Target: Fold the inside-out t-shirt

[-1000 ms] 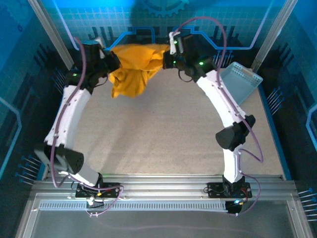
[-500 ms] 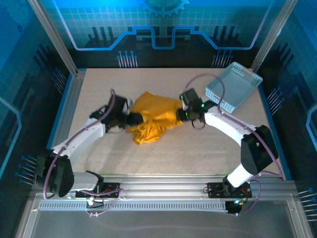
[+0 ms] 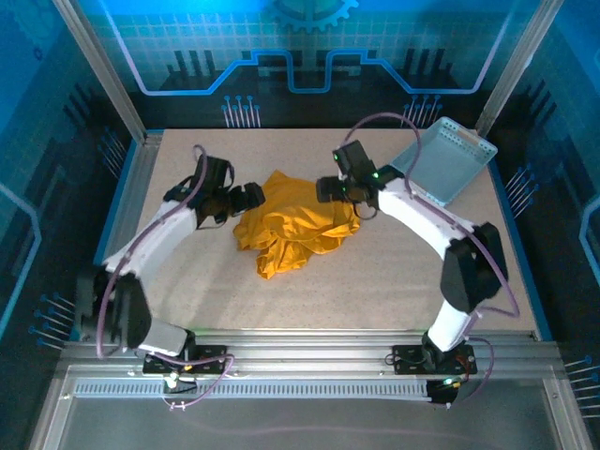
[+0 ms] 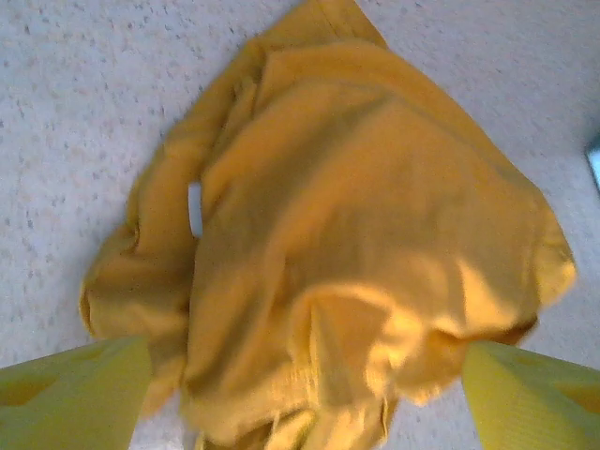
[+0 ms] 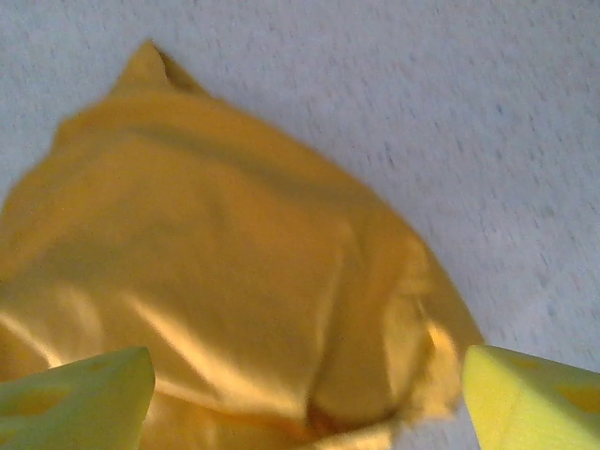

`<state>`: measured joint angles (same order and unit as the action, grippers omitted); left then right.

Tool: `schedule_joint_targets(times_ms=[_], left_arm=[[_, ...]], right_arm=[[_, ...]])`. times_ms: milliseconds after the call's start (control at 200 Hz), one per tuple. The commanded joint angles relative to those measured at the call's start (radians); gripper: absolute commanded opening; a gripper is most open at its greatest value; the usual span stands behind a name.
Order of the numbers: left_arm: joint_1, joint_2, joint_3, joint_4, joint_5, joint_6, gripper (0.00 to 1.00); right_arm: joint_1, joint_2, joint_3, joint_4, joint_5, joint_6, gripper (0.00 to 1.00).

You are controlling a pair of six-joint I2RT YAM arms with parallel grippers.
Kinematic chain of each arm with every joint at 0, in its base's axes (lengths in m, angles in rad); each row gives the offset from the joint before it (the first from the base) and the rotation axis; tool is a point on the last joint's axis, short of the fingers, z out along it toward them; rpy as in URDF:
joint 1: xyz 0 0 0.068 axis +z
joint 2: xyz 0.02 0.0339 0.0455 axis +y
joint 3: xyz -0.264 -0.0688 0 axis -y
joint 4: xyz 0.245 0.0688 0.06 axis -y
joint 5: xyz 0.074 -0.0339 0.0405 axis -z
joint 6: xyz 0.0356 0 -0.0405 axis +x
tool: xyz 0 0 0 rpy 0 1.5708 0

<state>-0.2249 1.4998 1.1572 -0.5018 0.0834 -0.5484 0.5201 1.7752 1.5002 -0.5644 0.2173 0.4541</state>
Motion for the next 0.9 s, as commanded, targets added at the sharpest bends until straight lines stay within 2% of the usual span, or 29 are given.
schedule_joint_targets(times_ms=[0,155,310,390,535,645,755,895], left_arm=[[0.000,0.144,0.082,-0.042,-0.023,0.002,0.87],[-0.007,0.328,0.194,-0.056,0.033,0.003,0.85],[-0.029,0.418,0.253,-0.047,0.081,-0.001,0.63],[-0.032,0.440,0.276,-0.051,0.095,0.001,0.48],[-0.032,0.456,0.333,-0.079,0.101,0.013,0.15],[-0.030,0.455,0.387,-0.105,0.095,0.024,0.01],[-0.020,0.449,0.479,-0.145,0.104,0.034,0.00],[0.014,0.412,0.646,-0.201,0.113,0.032,0.00]], right_arm=[[-0.033,0.166,0.124,-0.103,0.042,-0.008,0.86],[-0.064,0.354,0.310,-0.195,0.054,-0.019,0.86],[-0.070,0.448,0.392,-0.220,-0.054,-0.042,0.76],[-0.068,0.466,0.413,-0.225,-0.088,-0.049,0.61],[-0.071,0.456,0.450,-0.232,-0.092,-0.058,0.23],[-0.071,0.439,0.511,-0.253,-0.080,-0.081,0.02],[-0.071,0.421,0.596,-0.278,-0.070,-0.102,0.00],[-0.074,0.405,0.807,-0.341,-0.037,-0.125,0.00]])
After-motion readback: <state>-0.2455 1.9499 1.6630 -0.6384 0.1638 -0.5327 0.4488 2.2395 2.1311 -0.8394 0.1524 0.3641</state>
